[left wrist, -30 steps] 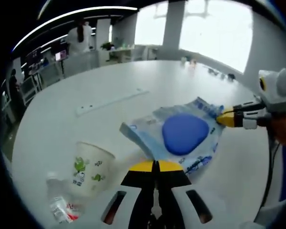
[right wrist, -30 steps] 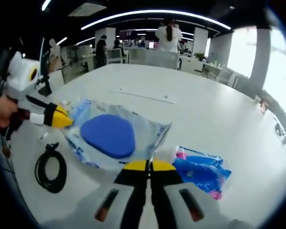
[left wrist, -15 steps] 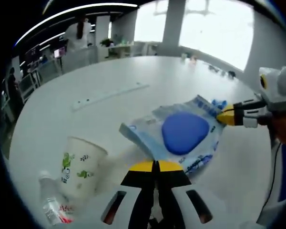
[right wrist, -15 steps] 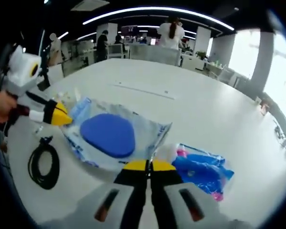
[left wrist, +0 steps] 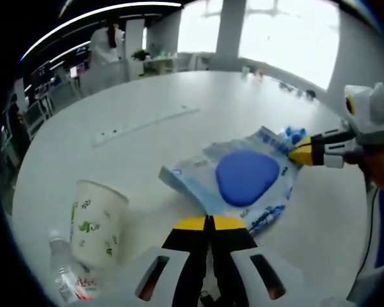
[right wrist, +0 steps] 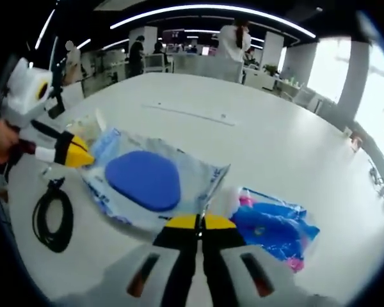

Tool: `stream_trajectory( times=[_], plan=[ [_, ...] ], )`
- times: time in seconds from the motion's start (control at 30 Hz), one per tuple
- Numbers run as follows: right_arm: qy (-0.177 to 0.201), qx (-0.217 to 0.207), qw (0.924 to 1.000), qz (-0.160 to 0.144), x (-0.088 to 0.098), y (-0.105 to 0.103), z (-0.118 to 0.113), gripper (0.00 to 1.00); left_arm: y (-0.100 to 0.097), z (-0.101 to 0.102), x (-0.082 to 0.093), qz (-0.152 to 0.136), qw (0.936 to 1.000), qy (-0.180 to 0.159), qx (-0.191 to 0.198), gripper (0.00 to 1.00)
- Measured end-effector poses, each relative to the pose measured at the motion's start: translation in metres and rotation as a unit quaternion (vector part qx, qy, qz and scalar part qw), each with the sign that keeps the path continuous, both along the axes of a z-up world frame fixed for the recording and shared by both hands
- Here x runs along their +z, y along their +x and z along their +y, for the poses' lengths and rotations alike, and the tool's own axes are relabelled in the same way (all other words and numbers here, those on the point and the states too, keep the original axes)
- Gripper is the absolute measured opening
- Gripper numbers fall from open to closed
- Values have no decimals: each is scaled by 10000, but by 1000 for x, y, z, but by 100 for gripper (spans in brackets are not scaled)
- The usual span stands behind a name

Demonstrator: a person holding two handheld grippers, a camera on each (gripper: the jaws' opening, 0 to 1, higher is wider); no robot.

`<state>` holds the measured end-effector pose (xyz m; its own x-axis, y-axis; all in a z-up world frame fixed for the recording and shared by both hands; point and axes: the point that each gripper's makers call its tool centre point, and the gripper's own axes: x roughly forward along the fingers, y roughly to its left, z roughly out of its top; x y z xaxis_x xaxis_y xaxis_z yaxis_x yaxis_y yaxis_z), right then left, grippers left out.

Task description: Arrange the tabletop items into an orderly group along one side of the table until the central work area is clear of visible clutter.

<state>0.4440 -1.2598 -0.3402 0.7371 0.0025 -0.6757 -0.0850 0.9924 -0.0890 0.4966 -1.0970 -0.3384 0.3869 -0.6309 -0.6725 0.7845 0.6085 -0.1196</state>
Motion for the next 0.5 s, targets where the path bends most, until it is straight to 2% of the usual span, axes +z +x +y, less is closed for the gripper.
stream_trajectory(
  times=[0.5],
  plan=[
    [0, 8, 9999, 118, -10, -3, 1, 0, -1, 1, -10, 28, 9999, 122, -55, 0]
  ],
)
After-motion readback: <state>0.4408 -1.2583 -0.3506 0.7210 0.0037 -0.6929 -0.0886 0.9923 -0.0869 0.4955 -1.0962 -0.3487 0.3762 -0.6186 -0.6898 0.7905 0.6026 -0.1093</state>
